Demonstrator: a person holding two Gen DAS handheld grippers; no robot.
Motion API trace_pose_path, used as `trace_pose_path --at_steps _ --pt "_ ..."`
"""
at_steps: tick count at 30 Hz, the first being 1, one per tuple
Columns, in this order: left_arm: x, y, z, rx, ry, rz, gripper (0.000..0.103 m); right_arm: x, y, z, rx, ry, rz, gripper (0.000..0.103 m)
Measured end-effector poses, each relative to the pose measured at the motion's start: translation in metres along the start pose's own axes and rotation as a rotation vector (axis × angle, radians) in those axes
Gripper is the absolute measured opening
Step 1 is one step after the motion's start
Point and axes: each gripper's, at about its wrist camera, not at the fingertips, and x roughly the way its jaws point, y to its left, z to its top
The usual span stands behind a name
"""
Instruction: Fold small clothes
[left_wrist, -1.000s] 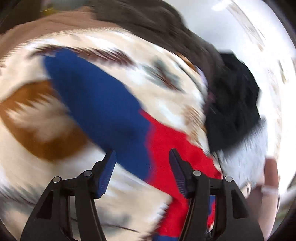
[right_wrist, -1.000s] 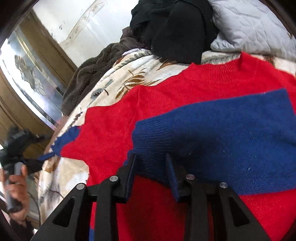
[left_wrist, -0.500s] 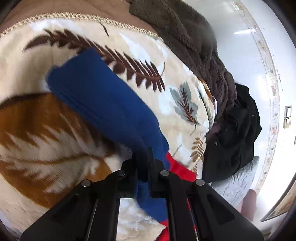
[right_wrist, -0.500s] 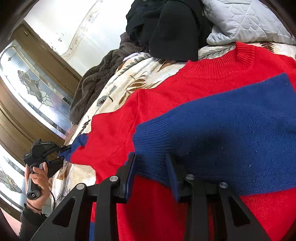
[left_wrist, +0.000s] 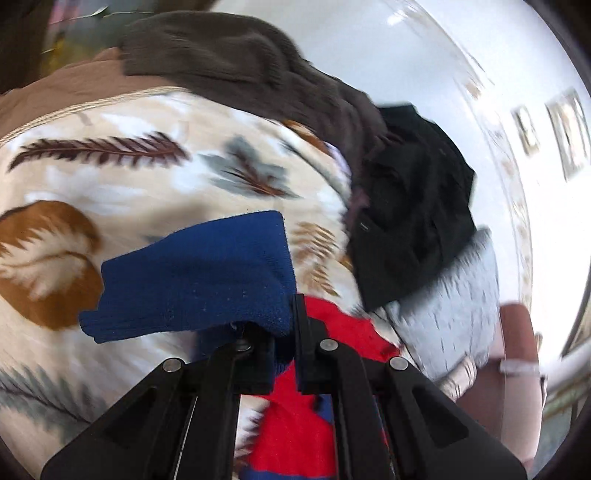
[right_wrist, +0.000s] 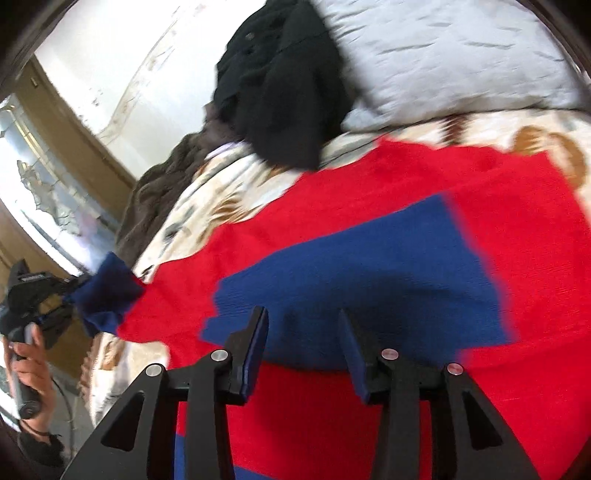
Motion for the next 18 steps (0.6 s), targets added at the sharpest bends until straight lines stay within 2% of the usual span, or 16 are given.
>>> trace_pose_path --at_steps 4,8,11,18 --pt "0.012 -0.042 -0.024 0.070 0.044 -0.022 0.005 -0.031 -0.041 0.001 0.008 -0.025 -0.084 0.043" --pt "0.030 -0.082 -0.054 0.127 0.097 -0.043 0.005 -0.048 -0.078 -0.009 0.046 -0.034 -0.118 0.043" --pt "0.048 -0.107 -0.077 0.160 0.140 -0.049 0.005 -0.049 -0.099 -0.027 0.091 -0.051 -0.047 0.044" --pt "0.120 -0.152 -0.152 0.257 0.301 -0.003 0.005 -0.051 -0.108 -0.029 0.128 -0.065 0.009 0.044"
